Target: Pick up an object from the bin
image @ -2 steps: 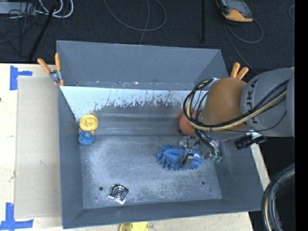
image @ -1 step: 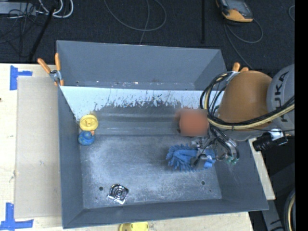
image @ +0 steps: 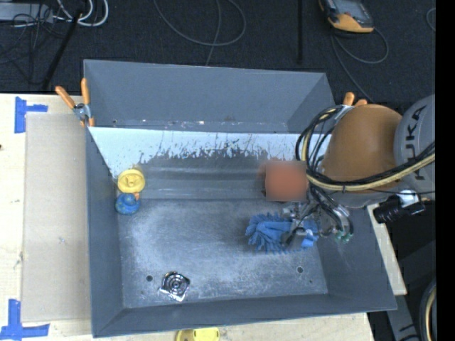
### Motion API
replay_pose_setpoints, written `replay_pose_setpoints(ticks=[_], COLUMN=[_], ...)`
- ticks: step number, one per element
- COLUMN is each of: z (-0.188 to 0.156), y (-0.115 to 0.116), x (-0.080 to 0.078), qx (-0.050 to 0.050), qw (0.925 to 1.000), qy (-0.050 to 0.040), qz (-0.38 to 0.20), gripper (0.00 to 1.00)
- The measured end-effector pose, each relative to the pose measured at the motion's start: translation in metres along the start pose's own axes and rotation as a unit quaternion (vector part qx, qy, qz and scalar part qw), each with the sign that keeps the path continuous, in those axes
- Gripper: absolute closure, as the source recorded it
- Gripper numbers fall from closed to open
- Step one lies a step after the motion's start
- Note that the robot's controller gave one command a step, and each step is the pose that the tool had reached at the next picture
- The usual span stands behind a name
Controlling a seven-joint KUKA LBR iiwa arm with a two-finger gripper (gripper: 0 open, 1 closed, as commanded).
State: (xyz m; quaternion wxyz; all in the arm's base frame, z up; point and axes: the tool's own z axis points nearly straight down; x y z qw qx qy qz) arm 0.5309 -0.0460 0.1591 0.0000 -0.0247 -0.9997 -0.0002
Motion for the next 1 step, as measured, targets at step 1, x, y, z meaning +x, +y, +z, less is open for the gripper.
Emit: replay_pose_setpoints(ticks=[1], z=[-0.1656], y=[-0.0087], x=[-0.0164], qx=[0.000], qw=[1.0000], qy=[-0.0041], qz=[0.003], gripper=[1.00])
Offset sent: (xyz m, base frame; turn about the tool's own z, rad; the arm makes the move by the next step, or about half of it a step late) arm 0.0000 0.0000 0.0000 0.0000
